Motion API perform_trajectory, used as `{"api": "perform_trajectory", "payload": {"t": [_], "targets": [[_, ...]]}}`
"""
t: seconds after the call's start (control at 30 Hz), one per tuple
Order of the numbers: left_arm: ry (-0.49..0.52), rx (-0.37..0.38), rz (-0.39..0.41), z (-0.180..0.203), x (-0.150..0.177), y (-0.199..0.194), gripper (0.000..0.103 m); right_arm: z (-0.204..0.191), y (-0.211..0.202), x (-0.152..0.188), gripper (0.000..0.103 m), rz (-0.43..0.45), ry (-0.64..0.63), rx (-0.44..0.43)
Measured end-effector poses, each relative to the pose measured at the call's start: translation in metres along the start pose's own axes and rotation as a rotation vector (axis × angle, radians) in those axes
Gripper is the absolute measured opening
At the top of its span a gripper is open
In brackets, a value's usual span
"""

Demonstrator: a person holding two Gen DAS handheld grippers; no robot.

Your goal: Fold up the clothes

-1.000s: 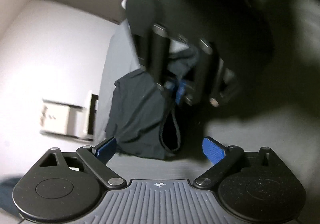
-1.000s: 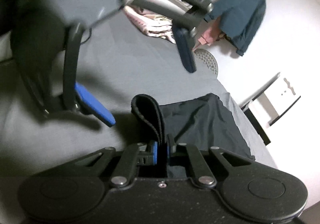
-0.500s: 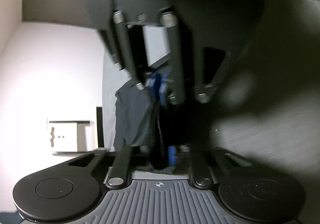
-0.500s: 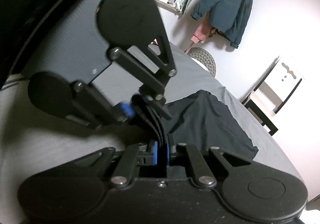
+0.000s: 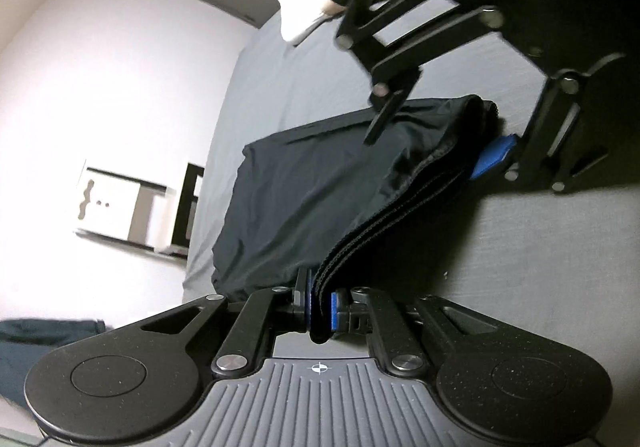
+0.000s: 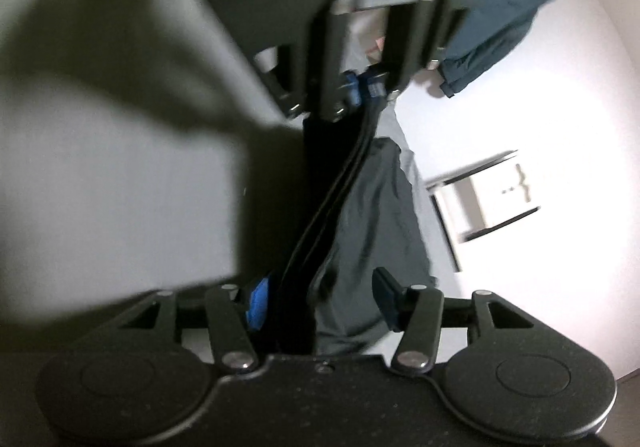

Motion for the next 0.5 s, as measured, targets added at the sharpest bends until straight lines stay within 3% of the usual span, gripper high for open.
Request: {"api": "perform_trajectory", "payload": {"t": [0.27,0.4,0.43,0.5], "targets": [[-0.125,0.075,0.001,-0.022,0.028,-0.018,0.008,0.003,0.001,0.007,0.052,-0.022,-0.016,0.061],[-0.134,0.082,0.015,-0.023,0.035,-0.019,0.008,0.011,-0.009,0.006,0.051,0.063,0.008,0.085],[-0.134,0.083,0.015,-0.022,0.036,-0.021,0.008,0.012,-0.008,0.006,0.049,0.062,0.004,0.082],[-0.130,0.084,0.019,-0.021,0.038,-0.023,0.008,0.013,-0.007,0.006,0.024,0.057,-0.004,0.074]]}}
Point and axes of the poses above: each gripper's, at about its wrist camera, not at the fingertips, and y roughly the way its jaws point, z to its right, x to its underside, the point moved 4 cm from there along y, roughly the way its jaws point, and after that the axes turned 1 degree about -z, right-handed, at the moved point
